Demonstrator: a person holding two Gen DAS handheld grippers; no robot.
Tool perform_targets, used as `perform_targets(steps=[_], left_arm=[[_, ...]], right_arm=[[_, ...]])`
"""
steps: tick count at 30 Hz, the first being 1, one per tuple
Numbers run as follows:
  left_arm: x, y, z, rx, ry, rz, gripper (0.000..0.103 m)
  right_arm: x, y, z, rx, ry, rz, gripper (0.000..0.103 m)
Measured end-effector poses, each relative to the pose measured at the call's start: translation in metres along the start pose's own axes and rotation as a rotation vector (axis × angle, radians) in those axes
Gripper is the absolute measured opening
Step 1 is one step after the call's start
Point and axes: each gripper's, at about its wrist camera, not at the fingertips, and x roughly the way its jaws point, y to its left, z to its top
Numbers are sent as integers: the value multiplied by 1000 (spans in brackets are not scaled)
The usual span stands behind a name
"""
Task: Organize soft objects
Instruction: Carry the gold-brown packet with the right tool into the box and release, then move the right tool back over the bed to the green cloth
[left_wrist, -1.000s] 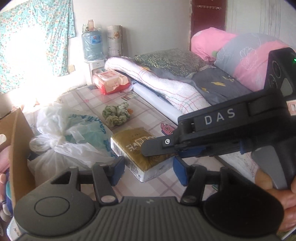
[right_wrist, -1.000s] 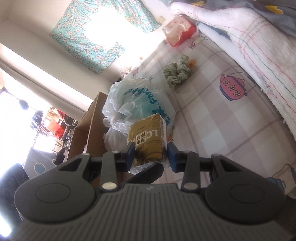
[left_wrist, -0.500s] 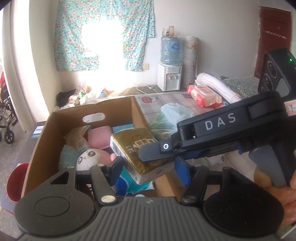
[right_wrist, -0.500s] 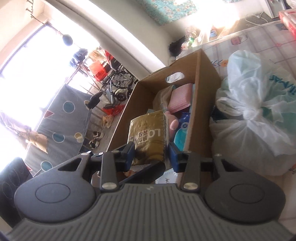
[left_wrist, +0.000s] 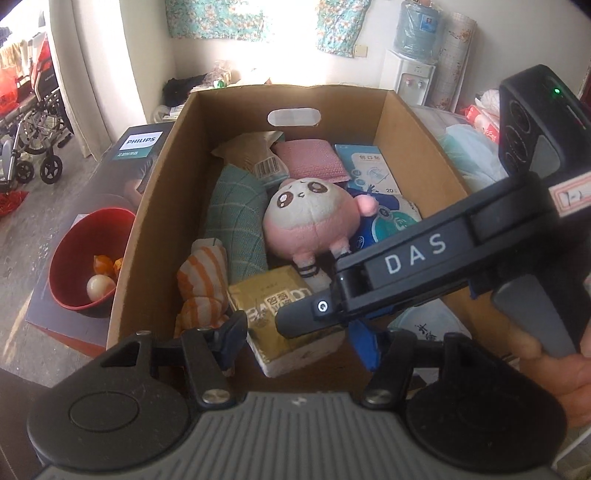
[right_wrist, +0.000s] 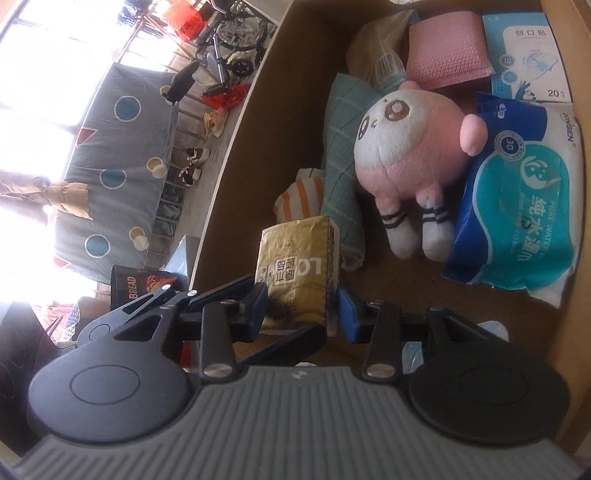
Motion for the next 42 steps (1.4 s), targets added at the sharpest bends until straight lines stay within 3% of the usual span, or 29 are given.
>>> perform_targets(steps=[5,11,16,20,25,28,32,37,42], left_arm=[[3,1,-4,11,23,-24,62],[1,0,-5,-2,12,-15,62],[-14,-16,3,16,-60,-7,66],[-27,-45,18,70,-124,-36,72],[-34,-105,42,153,-197,-127,85],[-28,-155,52,238,-230,-173,85],[-11,-225,62,378,-266,-208,85],[25,-299,78,519,-254,-225,86],[76,-346,102,562,-170,-217,87]], right_arm=[[12,-3,-5,9,49,-10,41],[4,-15,-1,10,33,6,41],[-22,-15,0,-9,-60,78,43],[-64,-16,-7,-58,-178,80,46],[-145,-33,-19,-87,-385,51,50],[-203,-55,-32,-91,-530,-13,53],[-267,-100,-47,-41,-658,-103,56],[-318,-172,-53,64,-721,-221,56],[-331,-250,-34,159,-678,-302,56]])
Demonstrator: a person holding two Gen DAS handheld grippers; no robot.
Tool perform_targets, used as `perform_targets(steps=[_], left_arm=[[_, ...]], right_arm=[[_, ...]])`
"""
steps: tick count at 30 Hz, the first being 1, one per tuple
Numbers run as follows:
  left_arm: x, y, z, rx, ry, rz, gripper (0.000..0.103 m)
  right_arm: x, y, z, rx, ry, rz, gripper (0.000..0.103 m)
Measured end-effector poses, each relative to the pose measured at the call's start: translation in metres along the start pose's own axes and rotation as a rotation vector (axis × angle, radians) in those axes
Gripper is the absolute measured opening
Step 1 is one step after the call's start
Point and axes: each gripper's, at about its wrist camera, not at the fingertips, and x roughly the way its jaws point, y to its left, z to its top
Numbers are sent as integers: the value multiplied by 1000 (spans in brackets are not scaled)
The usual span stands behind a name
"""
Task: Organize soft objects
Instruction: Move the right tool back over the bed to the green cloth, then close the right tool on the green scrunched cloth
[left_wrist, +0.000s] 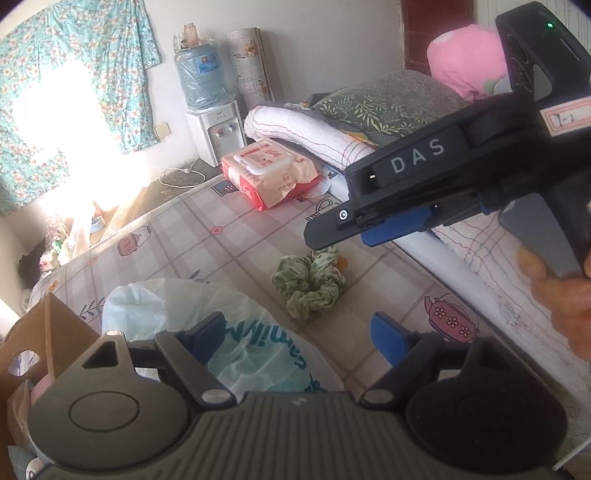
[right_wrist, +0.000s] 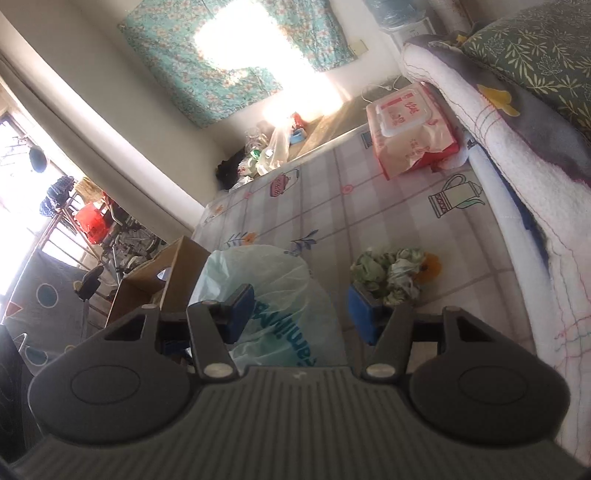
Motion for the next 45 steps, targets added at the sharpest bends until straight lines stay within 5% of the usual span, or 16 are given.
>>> perform_targets(steps=[9,22,31,45], left_arm=[[92,-11,24,8,134,-8,83],[143,-10,19,-12,231,-13,58],[139,-6,20,-46,213,-14,25],[39,-8,20,-76,48,-48,24]], right_arm=[[84,-66,27,75,112,-55,51],[141,-98,33,126,196,-15,28],[145,-110,22,205,178,50,11],[57,-62,23,149,63,112,10]])
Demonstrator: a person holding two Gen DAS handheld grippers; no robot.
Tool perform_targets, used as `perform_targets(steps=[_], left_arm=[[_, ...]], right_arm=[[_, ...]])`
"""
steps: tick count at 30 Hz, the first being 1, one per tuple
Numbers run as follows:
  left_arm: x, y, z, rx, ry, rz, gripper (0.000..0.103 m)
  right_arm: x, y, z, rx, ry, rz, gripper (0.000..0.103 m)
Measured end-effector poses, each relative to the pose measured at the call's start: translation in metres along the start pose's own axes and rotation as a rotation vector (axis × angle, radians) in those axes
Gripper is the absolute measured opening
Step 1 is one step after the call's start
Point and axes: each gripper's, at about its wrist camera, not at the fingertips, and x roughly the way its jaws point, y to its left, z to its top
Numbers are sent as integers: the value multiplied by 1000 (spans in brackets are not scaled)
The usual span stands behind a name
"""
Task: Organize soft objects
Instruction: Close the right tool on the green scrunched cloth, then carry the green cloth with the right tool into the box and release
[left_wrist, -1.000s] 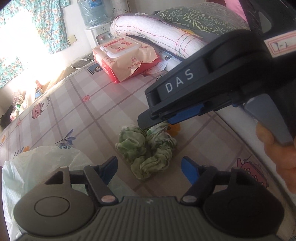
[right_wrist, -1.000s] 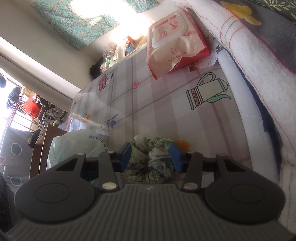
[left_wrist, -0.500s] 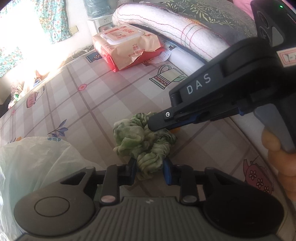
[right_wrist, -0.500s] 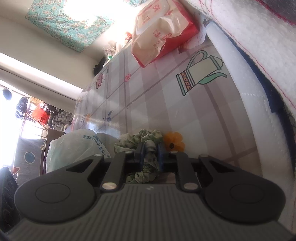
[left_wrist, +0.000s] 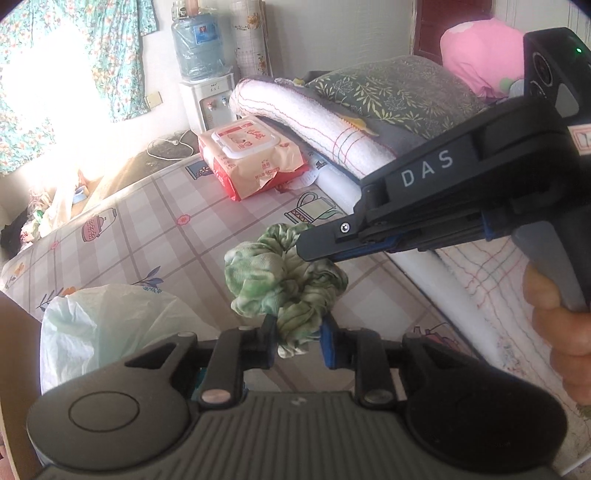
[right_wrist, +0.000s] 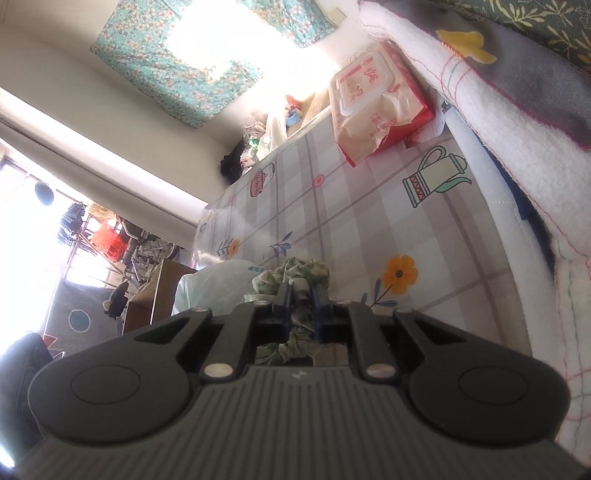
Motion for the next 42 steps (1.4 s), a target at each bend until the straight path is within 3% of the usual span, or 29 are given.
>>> perform_targets(steps=[9,14,21,28,35,42], left_arm=[[-94,9,-37,-41,-138,-25,24],[-147,44,-78,-103,-189,14,24],[-196,121,-156,-282,-156,113,24],[-201,186,-223,-468,-50,168,24],[-181,215,-248,-539,35,150,26],[-179,224,-257,-580,64,119,44]], right_arm=[[-64,83,-45,-130,-57,53,10],[-64,151,-78,-245,-17,117,10],[2,259,-138,-404,181,212,10],[92,326,-198,-475,409,221,10],[150,335,-219,-503,516,142,10],[179,315,-223,-509,601,31,19]])
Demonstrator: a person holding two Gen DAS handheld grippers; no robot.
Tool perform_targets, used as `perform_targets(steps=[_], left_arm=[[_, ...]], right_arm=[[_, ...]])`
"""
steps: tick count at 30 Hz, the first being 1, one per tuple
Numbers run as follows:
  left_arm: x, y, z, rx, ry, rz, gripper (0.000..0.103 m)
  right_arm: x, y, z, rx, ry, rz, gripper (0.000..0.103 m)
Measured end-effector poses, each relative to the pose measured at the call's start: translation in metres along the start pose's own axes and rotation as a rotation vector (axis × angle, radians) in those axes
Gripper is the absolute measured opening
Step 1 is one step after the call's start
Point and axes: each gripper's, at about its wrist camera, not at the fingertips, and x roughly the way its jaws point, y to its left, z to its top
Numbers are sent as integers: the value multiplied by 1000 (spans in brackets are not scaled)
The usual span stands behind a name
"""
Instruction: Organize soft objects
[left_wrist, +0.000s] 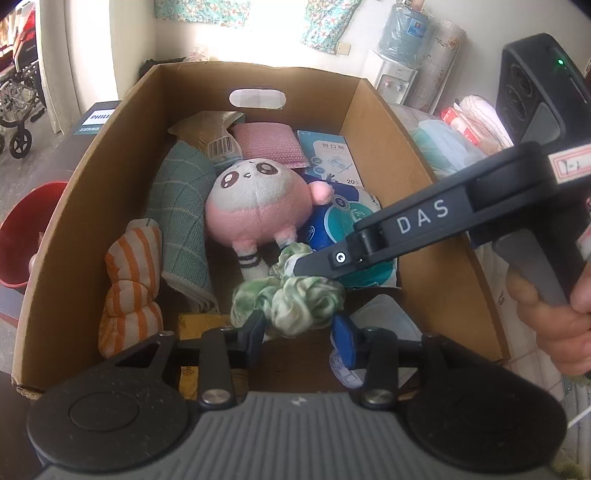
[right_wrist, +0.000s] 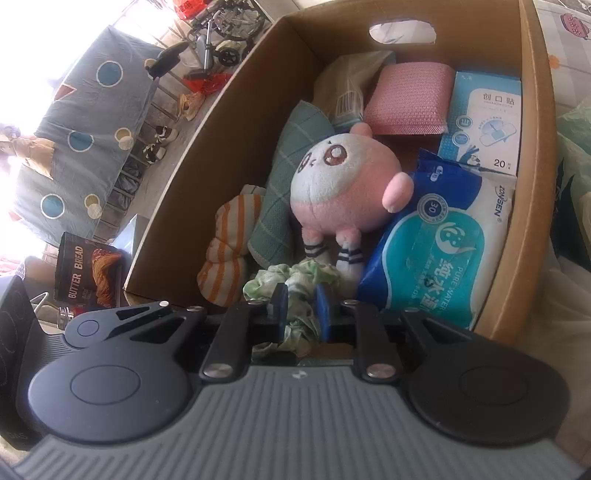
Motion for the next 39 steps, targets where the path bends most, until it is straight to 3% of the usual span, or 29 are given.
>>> perform_targets(steps=[7,10,15,18,20,22,26,29,34,39], left_arm=[[-19,0,0,-10,-57,23,62],[-32,-5,-2,1,-112,46,69],[-54,-23,-6,14,-203,75,87],[-65,-42,-8,34,-267,88,97],[-70,-56,-12,54,-303,104,102],[-75,-69,-18,72,-350,111,103],[-77,-92,-31,87,-366,58,103],[-71,-112,-40,123,-336,67,103],[-65,-137,-54,183,-315,163,103],[-61,-137,-59,111,-261,160,103]], right_arm=[[-3,5,-1,-30,-16,-8,42],[-18,9,-6,-36,-70,14,45],[-73,16,-35,-69,-280,30,61],[-114,18,-70,-83,-453,13,85],[-137,20,-95,-88,-554,-41,90],[-156,19,-124,-71,-644,-128,102],[-177,12,-172,2,-750,-302,102],[-180,3,-200,47,-758,-428,102],[-184,-4,-238,66,-761,-578,102],[-184,-6,-259,94,-757,-660,102]])
